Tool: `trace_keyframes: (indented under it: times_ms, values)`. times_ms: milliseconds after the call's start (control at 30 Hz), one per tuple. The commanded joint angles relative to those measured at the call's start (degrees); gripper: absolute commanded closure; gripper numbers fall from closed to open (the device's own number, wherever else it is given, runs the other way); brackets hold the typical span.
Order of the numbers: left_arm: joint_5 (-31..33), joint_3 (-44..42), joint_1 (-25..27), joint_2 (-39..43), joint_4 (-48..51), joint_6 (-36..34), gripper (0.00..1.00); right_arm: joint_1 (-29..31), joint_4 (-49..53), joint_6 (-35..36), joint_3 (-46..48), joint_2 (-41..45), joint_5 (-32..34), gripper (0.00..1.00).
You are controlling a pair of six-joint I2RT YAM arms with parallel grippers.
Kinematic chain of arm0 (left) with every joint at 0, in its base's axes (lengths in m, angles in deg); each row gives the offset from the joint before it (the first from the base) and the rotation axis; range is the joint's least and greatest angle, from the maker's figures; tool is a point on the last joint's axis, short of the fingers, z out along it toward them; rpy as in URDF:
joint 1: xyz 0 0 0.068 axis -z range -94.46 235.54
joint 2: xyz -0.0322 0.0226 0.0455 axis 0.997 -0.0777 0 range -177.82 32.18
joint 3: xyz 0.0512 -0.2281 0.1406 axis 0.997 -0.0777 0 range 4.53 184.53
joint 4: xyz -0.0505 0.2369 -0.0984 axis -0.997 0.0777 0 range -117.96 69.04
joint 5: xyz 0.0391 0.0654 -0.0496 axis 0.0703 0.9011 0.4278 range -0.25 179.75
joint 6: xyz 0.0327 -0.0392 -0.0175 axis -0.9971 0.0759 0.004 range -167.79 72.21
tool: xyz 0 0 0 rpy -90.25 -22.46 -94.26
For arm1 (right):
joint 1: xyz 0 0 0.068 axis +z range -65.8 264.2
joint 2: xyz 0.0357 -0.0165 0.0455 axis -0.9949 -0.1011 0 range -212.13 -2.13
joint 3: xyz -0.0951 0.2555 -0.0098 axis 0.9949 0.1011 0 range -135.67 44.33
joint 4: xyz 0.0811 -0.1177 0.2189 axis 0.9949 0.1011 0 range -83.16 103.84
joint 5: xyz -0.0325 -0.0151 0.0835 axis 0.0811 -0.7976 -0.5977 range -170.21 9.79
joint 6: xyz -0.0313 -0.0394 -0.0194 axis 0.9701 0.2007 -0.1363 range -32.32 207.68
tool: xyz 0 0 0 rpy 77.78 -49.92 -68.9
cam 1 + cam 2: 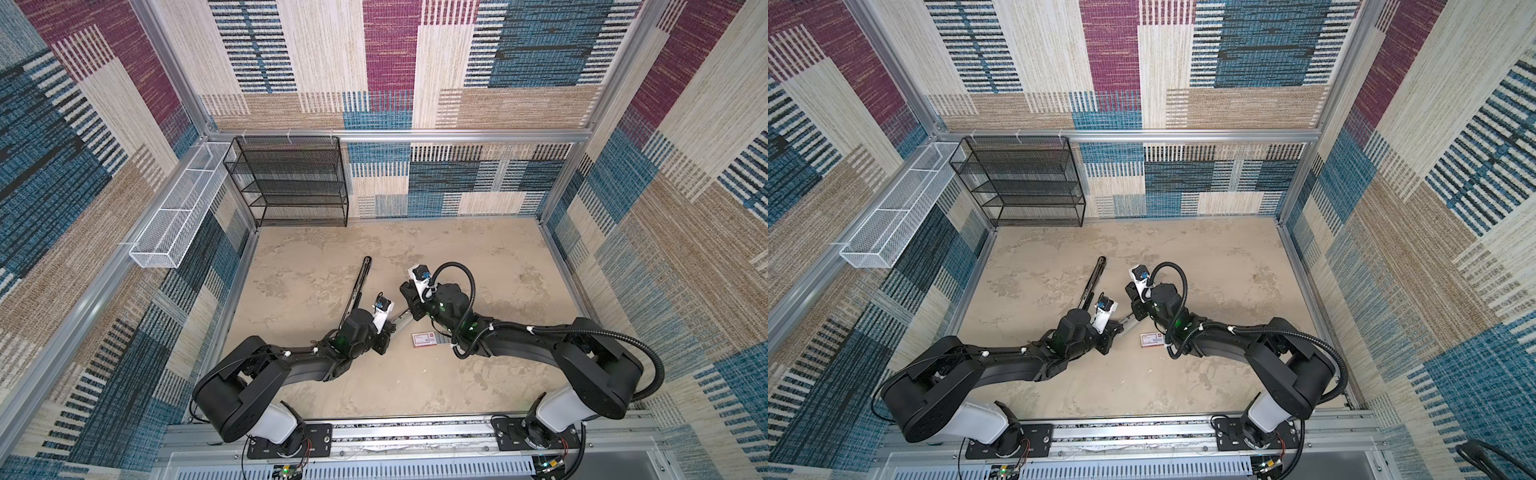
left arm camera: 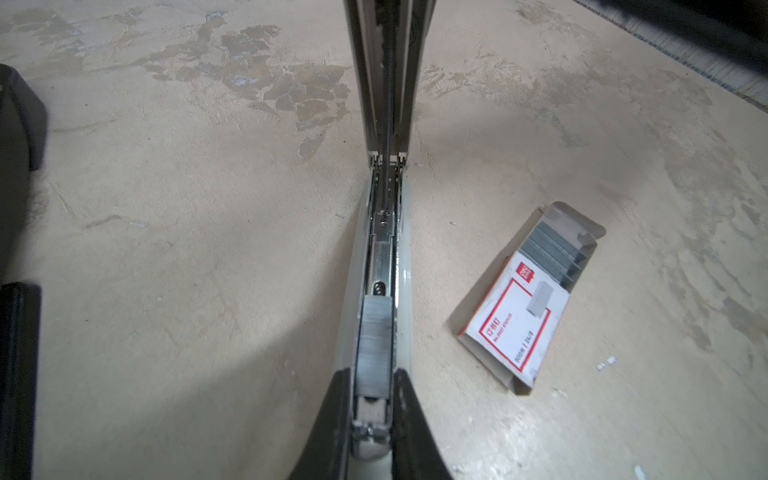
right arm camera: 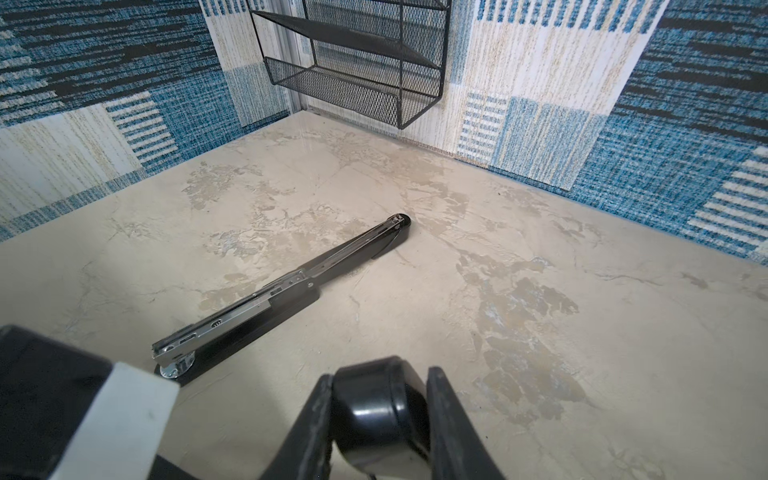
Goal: Load the staples into the stapler
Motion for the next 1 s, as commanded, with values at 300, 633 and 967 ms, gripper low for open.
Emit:
trace_keyframes:
  times_ms: [300,633,967]
  values:
    - [-2.25,0.58,0.08,0.73,-10.38,0.20,1.00,3.41,5.38,-6.67,0.15,-1.10,-6.15,0.78]
    - [-2.20,0.58,0.08,1.21,-10.30,0.29,1.00,5.56,6.47,-5.71,-0.06,-1.64,-2.98,0.77]
    - [-2.25,0.91,-0.01,1.96,-9.77,0.12,1.00,7.57,7.67,-4.70,-0.09,-1.93,-1.49,0.76]
